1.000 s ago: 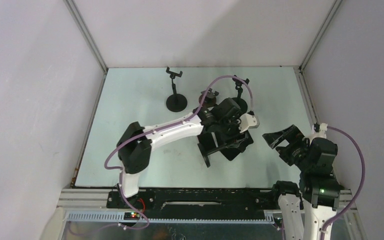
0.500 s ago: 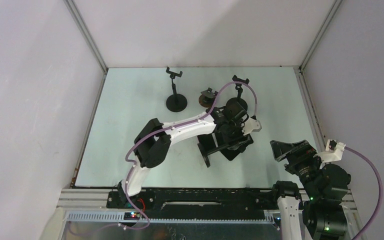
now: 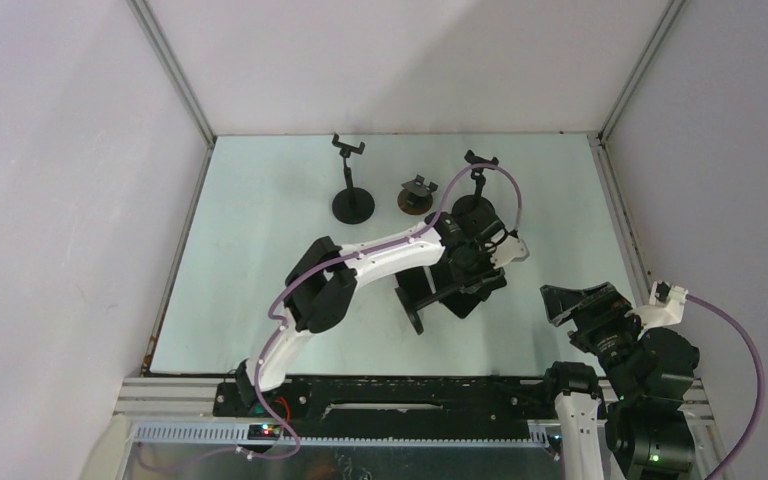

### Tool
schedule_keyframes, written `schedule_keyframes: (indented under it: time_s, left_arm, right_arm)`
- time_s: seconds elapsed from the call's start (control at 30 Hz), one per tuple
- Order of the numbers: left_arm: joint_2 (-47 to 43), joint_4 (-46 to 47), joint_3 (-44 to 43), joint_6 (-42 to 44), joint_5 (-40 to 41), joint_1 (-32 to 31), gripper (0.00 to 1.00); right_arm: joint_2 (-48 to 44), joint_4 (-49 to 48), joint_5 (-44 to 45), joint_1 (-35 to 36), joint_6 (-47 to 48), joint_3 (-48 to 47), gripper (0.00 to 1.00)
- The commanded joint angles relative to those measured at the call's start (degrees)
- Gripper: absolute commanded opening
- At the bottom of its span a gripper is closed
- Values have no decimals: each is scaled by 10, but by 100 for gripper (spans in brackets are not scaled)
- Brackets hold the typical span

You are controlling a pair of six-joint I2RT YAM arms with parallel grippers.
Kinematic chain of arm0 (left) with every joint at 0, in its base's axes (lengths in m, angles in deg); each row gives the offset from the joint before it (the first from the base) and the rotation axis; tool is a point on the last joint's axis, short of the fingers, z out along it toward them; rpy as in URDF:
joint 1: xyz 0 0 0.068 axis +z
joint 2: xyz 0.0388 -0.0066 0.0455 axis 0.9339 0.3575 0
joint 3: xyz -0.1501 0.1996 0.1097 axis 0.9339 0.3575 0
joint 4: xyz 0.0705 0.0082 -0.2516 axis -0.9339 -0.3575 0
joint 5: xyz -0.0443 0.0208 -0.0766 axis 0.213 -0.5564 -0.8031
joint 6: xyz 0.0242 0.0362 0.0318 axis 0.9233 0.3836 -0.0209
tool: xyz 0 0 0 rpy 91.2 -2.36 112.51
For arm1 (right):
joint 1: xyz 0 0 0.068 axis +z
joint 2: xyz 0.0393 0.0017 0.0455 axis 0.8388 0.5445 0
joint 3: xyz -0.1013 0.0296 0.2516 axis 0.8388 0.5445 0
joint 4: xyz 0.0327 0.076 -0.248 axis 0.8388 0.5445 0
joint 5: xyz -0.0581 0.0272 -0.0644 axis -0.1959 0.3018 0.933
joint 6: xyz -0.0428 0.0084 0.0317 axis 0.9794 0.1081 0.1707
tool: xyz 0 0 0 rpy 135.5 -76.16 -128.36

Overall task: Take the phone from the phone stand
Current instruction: Adjust the phone stand with the phone at the center of the board.

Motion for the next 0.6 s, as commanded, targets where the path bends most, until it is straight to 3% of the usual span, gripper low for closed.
schedule_keyframes:
  time_s: [0.0,0.23,0.4,0.57]
  left_arm:
    - [17,-11,-31,-2,20,-1,48]
    - [31,-36,-54,-2,15,-1,34]
    - [24,-38,-54,-11,16,-1,5]
    - [-12,-41,-49,-12,14,-1,0]
  right_arm:
    - [-5,-2,6,5,16,-9,95]
    - [-7,4,14,13,19,-9,95]
    - [-11,6,26,20,17,-9,95]
    - [-11,6,32,26,17,-9,95]
